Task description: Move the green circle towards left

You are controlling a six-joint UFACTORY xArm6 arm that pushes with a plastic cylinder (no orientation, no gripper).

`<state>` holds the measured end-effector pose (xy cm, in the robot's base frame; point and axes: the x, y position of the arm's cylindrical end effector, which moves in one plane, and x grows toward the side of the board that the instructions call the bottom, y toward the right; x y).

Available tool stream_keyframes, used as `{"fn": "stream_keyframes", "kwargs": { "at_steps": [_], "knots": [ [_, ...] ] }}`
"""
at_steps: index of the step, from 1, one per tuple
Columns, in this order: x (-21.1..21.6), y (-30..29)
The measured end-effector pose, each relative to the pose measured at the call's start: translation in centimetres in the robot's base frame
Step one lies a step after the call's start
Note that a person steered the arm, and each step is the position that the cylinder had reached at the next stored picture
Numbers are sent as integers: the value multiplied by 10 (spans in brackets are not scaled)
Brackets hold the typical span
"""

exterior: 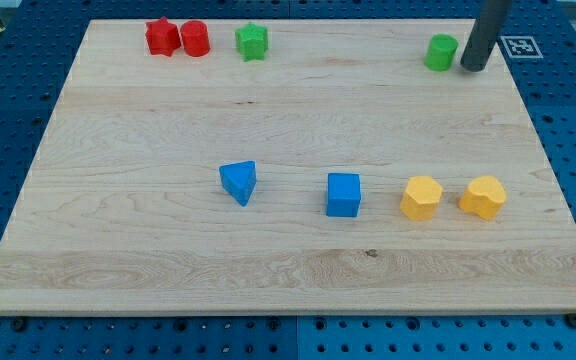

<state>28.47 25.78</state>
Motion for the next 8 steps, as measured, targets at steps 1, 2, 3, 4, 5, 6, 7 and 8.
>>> {"fn": "stream_keyframes", "kwargs": {
  "at_steps": [1, 2, 3, 4, 5, 6, 7, 8],
  "knots": [
    [-27, 20],
    [-34, 20],
    [-34, 18],
    [-30, 9],
    [-28, -5],
    [-19, -15],
    [-4, -35],
    [-4, -51]
  ]
}}
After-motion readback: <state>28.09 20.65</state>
